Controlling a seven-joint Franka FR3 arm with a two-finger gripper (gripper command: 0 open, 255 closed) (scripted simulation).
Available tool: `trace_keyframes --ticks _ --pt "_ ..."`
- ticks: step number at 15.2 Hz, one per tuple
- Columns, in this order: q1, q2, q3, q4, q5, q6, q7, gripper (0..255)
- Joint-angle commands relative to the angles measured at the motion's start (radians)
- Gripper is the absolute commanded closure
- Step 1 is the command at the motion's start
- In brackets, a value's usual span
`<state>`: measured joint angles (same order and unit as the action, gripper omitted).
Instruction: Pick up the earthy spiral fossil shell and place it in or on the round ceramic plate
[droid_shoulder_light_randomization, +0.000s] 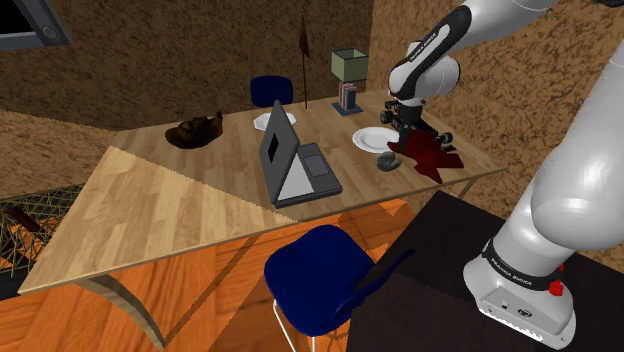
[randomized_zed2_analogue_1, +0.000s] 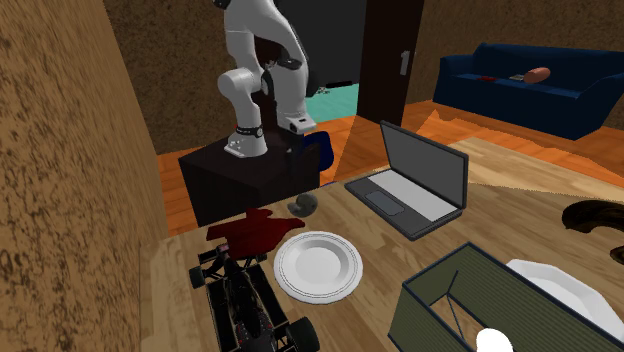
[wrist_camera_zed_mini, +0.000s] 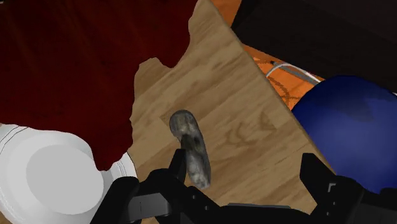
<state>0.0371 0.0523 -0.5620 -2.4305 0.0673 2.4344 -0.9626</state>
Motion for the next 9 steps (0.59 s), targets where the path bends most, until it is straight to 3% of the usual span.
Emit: trace_keyframes --ticks 1,6,9 --pt "-0.013 0.104 0.005 0.036 0.072 0.047 -0.106 0" --pt "-0.101 0.33 0.076 0.177 0.196 0.098 -0.302 0" --pt "-0.116 0.358 0.094 0.181 0.215 0.12 -0.318 0"
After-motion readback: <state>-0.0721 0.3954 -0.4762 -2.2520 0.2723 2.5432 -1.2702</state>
